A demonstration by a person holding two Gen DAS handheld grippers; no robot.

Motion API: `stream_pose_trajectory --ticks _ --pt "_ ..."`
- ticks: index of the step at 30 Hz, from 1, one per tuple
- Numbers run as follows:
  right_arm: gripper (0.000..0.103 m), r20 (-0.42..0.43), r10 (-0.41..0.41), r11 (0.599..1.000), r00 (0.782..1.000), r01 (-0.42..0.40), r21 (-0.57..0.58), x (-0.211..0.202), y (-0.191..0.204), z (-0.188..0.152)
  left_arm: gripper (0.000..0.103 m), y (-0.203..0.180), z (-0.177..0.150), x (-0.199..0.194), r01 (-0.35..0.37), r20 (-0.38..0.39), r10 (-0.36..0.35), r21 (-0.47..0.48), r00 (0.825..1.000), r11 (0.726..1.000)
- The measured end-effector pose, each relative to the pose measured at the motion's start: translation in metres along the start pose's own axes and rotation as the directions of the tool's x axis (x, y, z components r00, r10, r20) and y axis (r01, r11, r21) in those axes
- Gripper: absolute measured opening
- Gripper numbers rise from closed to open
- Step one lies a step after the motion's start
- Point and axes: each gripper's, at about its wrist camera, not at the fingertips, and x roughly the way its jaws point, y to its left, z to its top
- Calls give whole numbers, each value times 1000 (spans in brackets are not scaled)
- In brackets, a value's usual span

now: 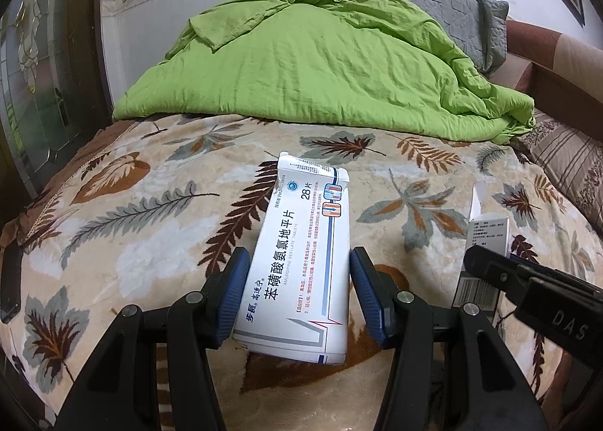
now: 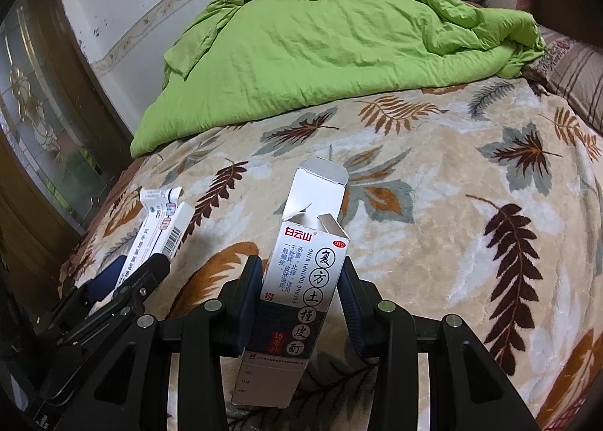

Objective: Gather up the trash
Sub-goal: 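Grasp the flat white medicine box with the left tool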

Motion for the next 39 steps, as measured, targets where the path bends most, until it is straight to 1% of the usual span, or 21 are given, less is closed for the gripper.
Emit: stream_pose_trajectory --ticks 6,9,13,18,20,21,22,23,25,27,29,30,31,32,33,36,39 --pt "43 17 11 1000 1000 -11 23 -16 -8 1 54 -1 -1 -2 14 5 -14 -7 1000 1000" --pt "43 26 16 999 1000 -17 27 -29 -12 -1 54 -4 -3 -7 43 18 -43 0 999 999" --pt "43 43 15 999 999 -16 29 -53 -21 -6 54 -16 -6 -18 96 42 -97 39 994 995" --pt "43 74 11 999 997 -14 43 -83 -33 -8 54 -32 -6 -34 156 53 -160 66 986 986" --pt "43 81 9 999 997 -13 49 -91 -37 -9 54 -36 -7 -34 139 49 -144 93 988 986" --pt "43 86 8 998 996 -13 53 -96 -39 -10 54 -34 -7 -31 129 41 -132 85 990 988" --pt "43 89 9 998 996 -14 55 -99 -40 -10 54 -31 -7 -28 135 25 -137 69 990 988" --pt "43 90 10 998 996 -15 55 -101 -41 -12 54 -25 -6 -20 157 -15 -157 35 988 987" --pt "43 95 12 998 995 -18 58 -106 -43 -14 54 -16 -9 -6 189 -76 -190 -16 979 982" --pt "43 98 13 998 995 -19 58 -108 -44 -15 54 -11 -11 1 217 -120 -222 -53 967 975" --pt "43 98 19 997 995 -26 69 -108 -47 -15 56 -11 -15 5 227 -164 -234 -61 958 972" --pt "43 98 20 997 995 -28 72 -108 -47 -15 60 -13 -17 4 220 -185 -226 -52 957 974" --pt "43 98 24 997 995 -31 75 -108 -49 -15 65 -16 -19 4 198 -198 -200 -32 959 980" --pt "43 99 27 996 995 -34 76 -108 -50 -15 66 -18 -22 4 171 -208 -170 -11 963 985" --pt "43 100 29 996 995 -36 77 -108 -51 -15 66 -19 -25 5 152 -219 -148 5 965 988" --pt "43 98 38 996 994 -45 78 -108 -53 -16 66 -21 -34 14 125 -266 -115 20 957 992" --pt "43 97 50 995 994 -58 81 -108 -54 -18 66 -20 -38 21 116 -291 -104 26 951 993"
